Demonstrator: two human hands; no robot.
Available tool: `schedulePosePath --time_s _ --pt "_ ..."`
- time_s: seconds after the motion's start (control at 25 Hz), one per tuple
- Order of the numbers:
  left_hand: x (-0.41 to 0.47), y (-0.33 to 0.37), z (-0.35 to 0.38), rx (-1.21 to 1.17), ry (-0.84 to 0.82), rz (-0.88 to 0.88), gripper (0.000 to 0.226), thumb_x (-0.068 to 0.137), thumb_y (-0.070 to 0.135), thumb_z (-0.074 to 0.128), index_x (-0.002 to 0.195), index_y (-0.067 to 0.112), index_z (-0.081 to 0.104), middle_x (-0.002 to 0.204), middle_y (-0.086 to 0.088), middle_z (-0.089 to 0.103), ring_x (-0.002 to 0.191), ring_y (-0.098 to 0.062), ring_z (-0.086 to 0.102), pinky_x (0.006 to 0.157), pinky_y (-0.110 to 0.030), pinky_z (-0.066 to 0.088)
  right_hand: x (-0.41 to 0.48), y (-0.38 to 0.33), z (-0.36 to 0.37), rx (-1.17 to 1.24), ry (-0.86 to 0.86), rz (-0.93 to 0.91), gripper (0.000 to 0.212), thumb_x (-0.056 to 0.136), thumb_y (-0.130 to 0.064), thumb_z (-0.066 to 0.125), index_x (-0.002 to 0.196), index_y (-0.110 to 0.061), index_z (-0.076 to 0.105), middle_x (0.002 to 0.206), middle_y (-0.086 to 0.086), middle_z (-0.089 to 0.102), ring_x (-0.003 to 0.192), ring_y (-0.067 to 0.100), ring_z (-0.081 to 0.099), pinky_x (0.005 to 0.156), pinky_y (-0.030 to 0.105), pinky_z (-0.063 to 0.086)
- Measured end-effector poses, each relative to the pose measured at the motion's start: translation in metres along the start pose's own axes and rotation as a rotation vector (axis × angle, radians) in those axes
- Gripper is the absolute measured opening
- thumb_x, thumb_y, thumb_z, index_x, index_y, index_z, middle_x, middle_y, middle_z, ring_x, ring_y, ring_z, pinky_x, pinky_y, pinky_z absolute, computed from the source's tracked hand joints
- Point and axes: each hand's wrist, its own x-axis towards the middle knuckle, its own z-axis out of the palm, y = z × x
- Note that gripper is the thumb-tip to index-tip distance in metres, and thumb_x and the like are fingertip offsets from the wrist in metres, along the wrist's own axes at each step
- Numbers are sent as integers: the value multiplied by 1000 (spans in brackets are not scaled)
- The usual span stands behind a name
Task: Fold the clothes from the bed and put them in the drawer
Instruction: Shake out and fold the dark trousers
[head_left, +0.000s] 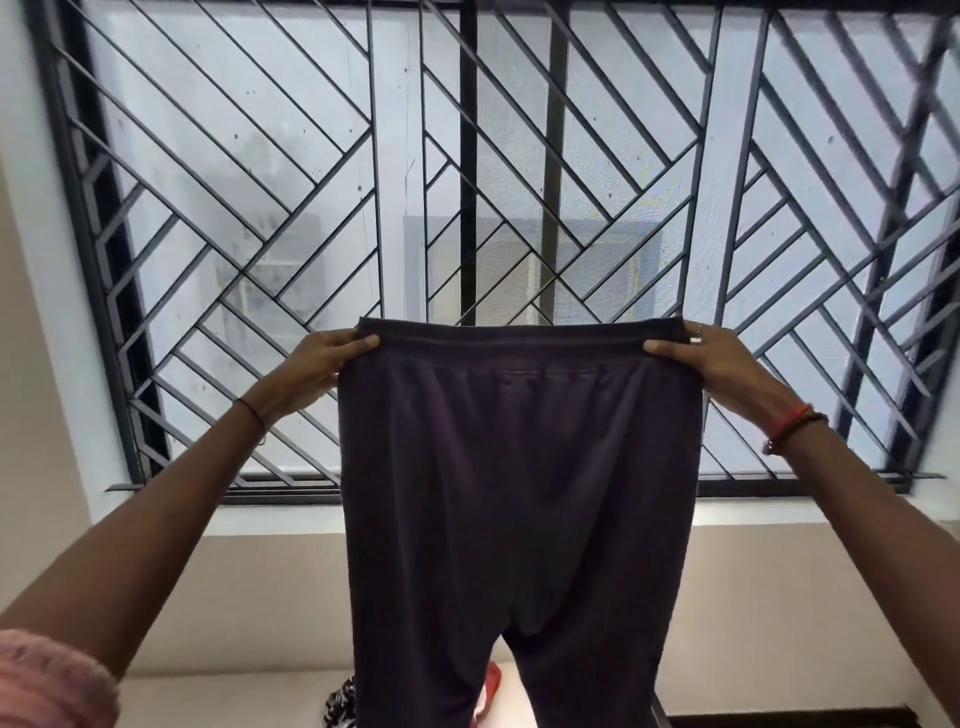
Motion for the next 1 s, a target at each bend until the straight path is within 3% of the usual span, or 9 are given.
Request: schedulePosePath --time_s 0.16,0.28,0.4,0.56,0.72,0.88,1.0 --pt "-5 12 -1 -97 -73 2 34 63 43 71 86 19 79 88 -1 75 77 -9 71 63 -20 58 -9 -13 -12 170 -177 68 27 63 -20 73 87 -7 76 91 8 74 78 16 71 69 23 57" --pt "17 14 1 -12 45 -88 34 79 35 71 95 5 74 96 -10 72 77 -13 69 69 -22 58 9 -1 -6 45 -18 198 37 60 -28 78 85 -1 72 88 15 71 67 15 70 62 23 57" --pt "38 3 16 226 187 -149 32 80 32 73 80 1 63 77 -11 55 64 -16 52 54 -24 44 36 30 14 -238 229 243 62 58 -32 88 91 15 64 83 18 65 67 21 62 63 30 50" --pt "49 -8 44 196 311 -161 26 81 23 73 73 4 58 74 -13 54 61 -18 56 57 -29 46 46 50 43 -364 414 243 42 68 -25 84 85 8 64 80 15 60 71 22 57 55 26 42" --pt "47 -2 78 60 332 -188 24 86 8 66 67 5 52 55 -4 57 39 -5 56 39 -19 48 51 56 68 -334 419 267 30 67 -20 79 61 -8 52 80 16 59 80 26 59 65 31 43" --pt "49 13 120 -46 221 -147 20 87 0 62 71 5 50 56 -6 59 46 -11 60 46 -26 55 57 46 115 -169 342 234 23 72 -16 69 58 -9 53 67 10 56 72 26 60 61 35 44" --pt "52 23 149 -79 143 -116 26 86 1 64 79 13 42 77 -10 55 62 -20 58 53 -32 53 60 42 148 -149 259 172 23 75 -22 64 61 -4 60 67 13 62 71 31 63 61 40 49"
